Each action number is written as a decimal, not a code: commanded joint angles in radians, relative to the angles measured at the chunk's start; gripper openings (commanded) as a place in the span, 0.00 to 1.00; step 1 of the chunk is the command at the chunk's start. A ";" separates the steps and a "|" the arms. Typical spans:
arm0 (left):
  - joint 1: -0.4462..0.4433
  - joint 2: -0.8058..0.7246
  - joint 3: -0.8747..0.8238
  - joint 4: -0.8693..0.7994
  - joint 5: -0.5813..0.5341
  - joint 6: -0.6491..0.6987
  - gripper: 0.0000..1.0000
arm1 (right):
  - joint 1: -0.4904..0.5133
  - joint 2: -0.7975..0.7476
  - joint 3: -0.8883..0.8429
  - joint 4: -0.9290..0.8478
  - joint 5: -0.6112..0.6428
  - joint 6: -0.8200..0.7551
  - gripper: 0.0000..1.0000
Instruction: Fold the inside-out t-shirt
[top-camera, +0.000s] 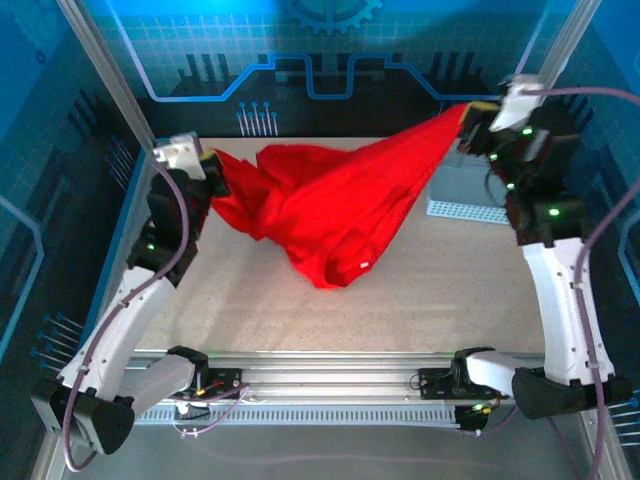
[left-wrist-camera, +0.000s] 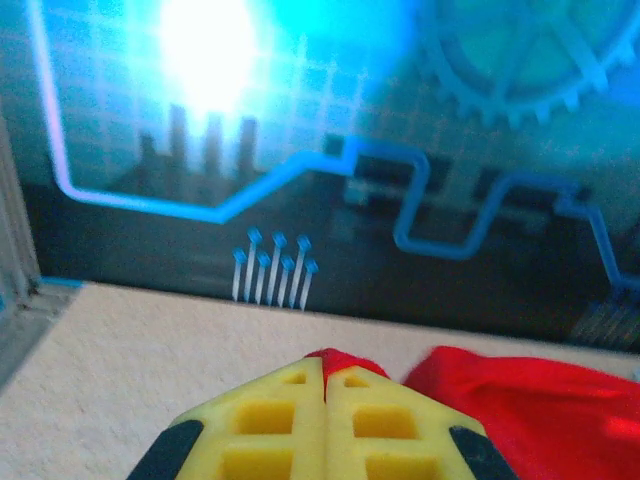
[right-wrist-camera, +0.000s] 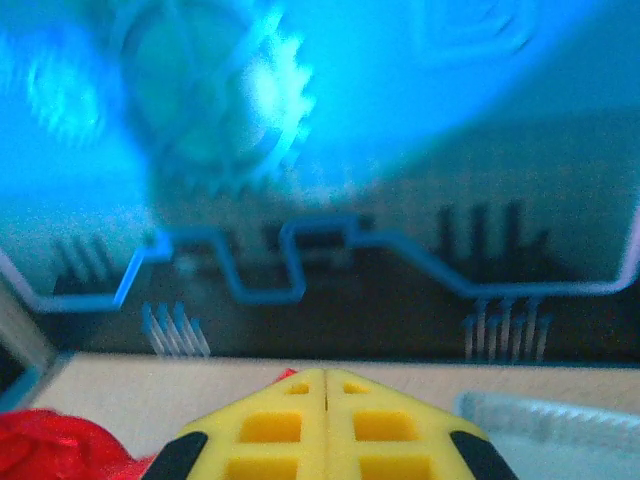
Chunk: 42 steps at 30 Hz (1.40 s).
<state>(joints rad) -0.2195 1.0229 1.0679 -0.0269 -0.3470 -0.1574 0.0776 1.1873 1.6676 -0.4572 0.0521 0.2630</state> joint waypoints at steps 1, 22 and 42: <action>0.061 -0.005 0.105 -0.042 0.014 0.019 0.00 | -0.097 -0.016 0.134 -0.038 -0.039 0.090 0.00; 0.164 -0.063 -0.516 -0.417 0.230 -0.693 0.15 | -0.134 -0.250 -0.402 -0.188 -0.044 0.271 0.00; -0.294 0.661 0.425 -0.736 0.186 -0.358 0.60 | -0.155 -0.538 -0.926 -0.397 0.103 0.469 0.00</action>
<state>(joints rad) -0.4278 1.5631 1.3903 -0.6212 -0.1184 -0.6010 -0.0624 0.6544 0.7681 -0.8726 0.1642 0.7082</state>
